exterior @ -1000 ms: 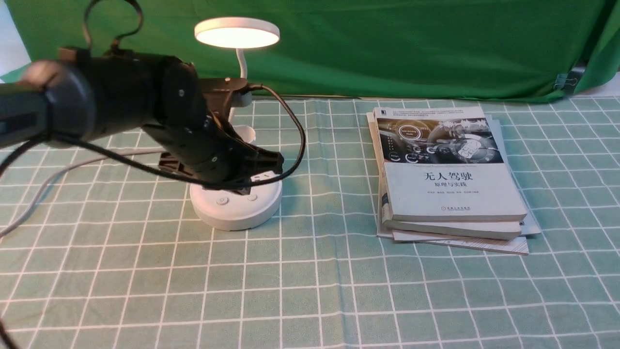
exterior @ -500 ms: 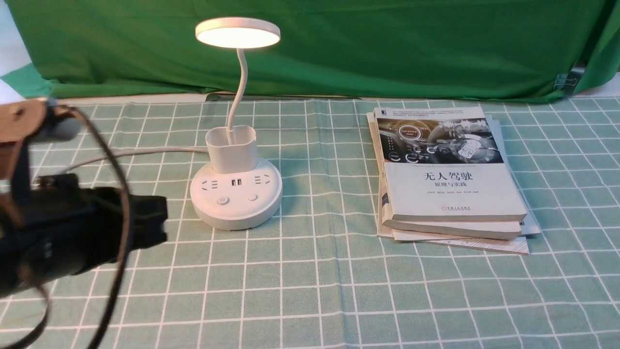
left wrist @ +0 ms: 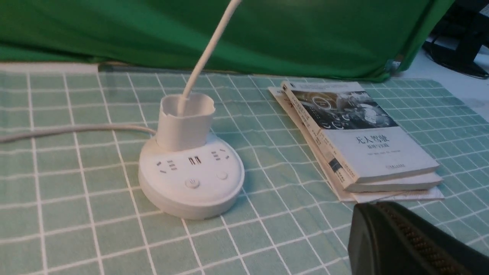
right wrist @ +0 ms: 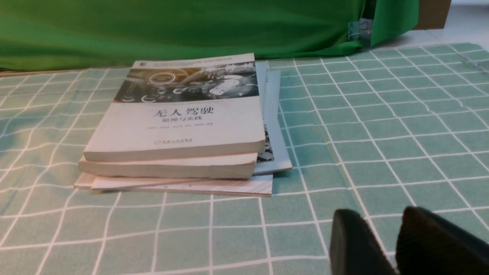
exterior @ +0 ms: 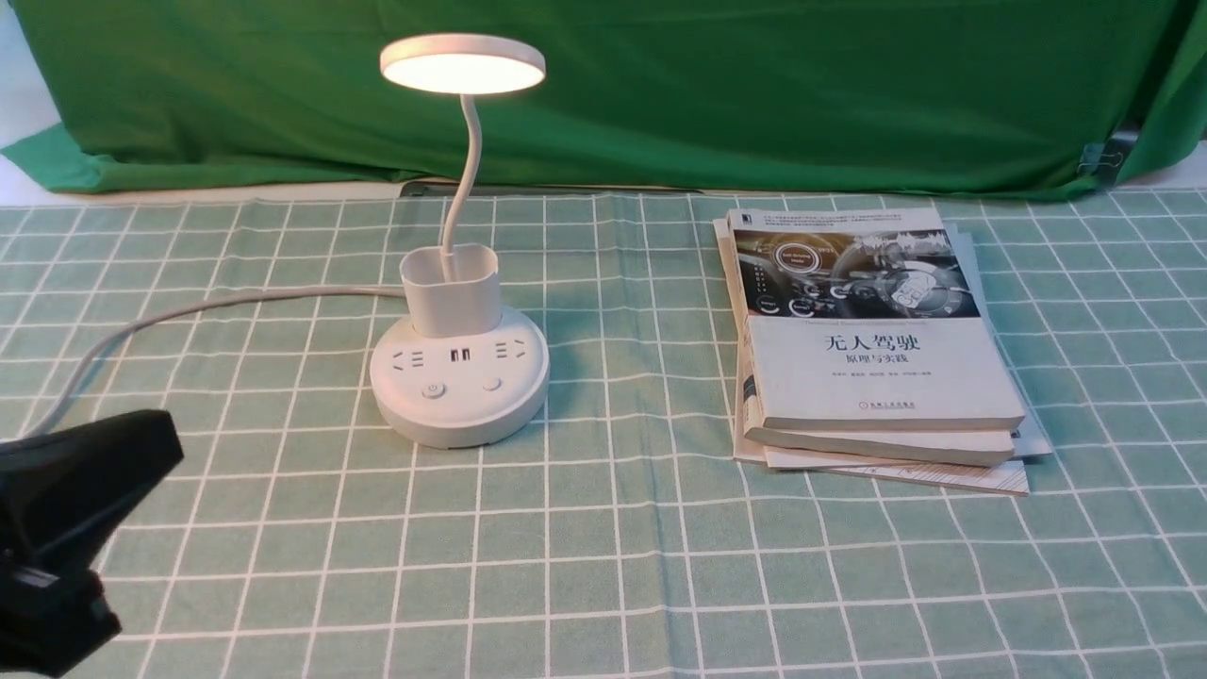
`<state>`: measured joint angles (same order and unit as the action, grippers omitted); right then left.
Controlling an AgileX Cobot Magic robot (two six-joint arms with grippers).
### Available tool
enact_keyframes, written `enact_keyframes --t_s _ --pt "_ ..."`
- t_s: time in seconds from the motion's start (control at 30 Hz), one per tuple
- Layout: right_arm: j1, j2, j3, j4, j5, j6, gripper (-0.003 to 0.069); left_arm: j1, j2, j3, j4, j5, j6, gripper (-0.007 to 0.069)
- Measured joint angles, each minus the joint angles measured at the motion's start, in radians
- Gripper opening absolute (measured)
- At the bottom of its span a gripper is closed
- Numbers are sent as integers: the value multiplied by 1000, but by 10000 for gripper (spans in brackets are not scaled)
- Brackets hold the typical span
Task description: Turn on the table lamp.
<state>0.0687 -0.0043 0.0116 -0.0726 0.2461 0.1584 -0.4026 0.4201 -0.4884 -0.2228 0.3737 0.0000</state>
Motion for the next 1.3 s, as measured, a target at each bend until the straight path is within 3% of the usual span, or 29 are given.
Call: enact_keyframes --t_s 0.1,0.3,0.47,0.8,1.3 --pt "0 0 0 0 0 0 237 5 -62 47 60 -28 11 0" --pt "0 0 0 0 1 0 237 125 -253 274 144 -200 -9 0" --pt "0 0 0 0 1 0 237 309 -406 485 191 -374 -12 1" --pt "0 0 0 0 1 0 237 374 -421 494 178 -145 -7 1" --pt "0 0 0 0 2 0 239 374 -423 494 173 -140 0 1"
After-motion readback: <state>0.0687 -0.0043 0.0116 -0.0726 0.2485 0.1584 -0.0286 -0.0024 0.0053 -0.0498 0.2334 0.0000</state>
